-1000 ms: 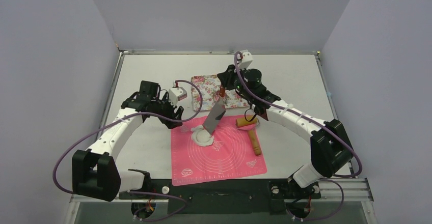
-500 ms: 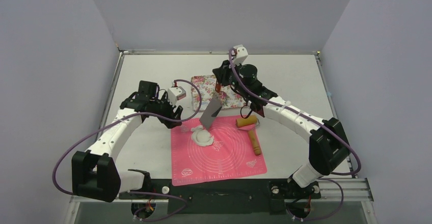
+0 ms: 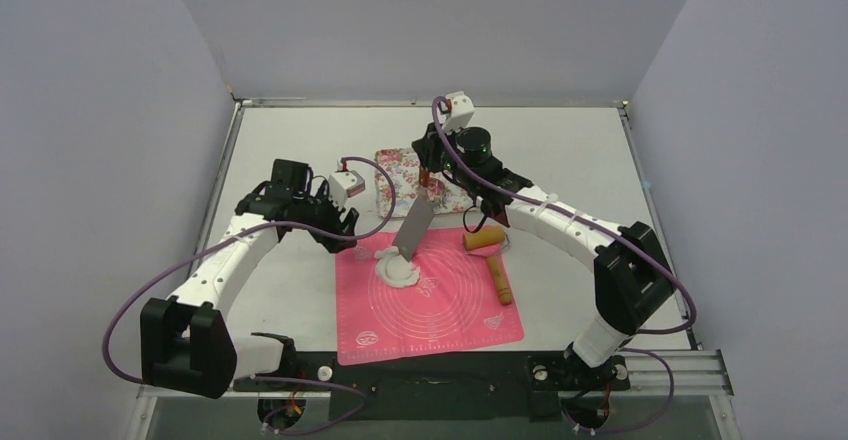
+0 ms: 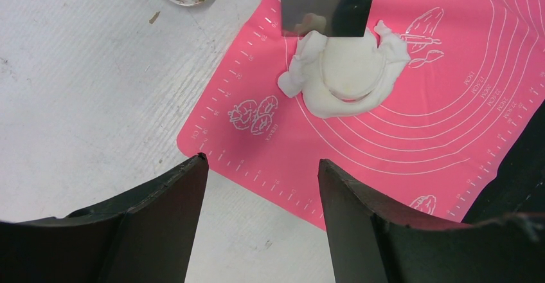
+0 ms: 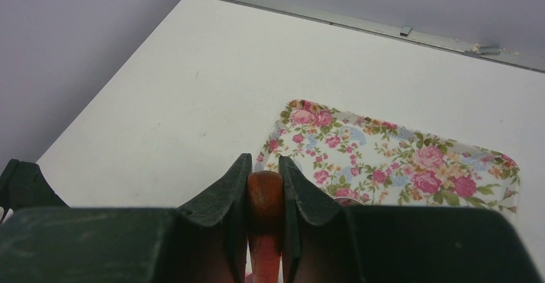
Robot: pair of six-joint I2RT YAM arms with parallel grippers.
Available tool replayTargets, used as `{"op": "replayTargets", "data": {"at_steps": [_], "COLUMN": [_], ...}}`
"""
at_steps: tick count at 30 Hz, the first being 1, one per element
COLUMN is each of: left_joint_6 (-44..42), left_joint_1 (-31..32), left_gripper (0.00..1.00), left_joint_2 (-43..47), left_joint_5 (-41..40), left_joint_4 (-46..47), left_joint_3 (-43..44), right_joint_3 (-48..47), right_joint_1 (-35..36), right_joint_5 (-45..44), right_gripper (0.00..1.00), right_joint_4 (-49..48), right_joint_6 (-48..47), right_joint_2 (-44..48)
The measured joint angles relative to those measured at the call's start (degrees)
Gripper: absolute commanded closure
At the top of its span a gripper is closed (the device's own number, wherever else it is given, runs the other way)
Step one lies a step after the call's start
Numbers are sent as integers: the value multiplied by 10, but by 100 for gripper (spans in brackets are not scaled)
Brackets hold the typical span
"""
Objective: Roll out the dumpling wrappers from the dough
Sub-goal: Remove the dumpling wrapper from the work surface.
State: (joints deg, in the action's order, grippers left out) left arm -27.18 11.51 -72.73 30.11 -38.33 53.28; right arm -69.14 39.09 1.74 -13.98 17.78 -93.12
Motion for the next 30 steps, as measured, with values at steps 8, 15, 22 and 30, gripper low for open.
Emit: {"op": "replayTargets", "data": {"at_steps": [8,15,22,30], "left_joint_6": [0,0,0,0], "left_joint_1": [0,-1,-3,-4], "left_gripper": [38,38,38,38], "left_joint_2": [2,5,9,12], "left_joint_5": [0,0,0,0], "left_joint_4": [0,0,0,-1], "left_joint_3": [0,0,0,0], "right_joint_3": [-23,-54,-58,-66], "right_joint_1": [14,34,50,74], "right_joint_5": [-3,-3,-3,2], "right_gripper": [100,100,100,100], "right_joint_4": [11,22,21,21], "right_joint_6": [3,-3,-2,15], "right_joint_2": [-12,-24,-24,-25]}}
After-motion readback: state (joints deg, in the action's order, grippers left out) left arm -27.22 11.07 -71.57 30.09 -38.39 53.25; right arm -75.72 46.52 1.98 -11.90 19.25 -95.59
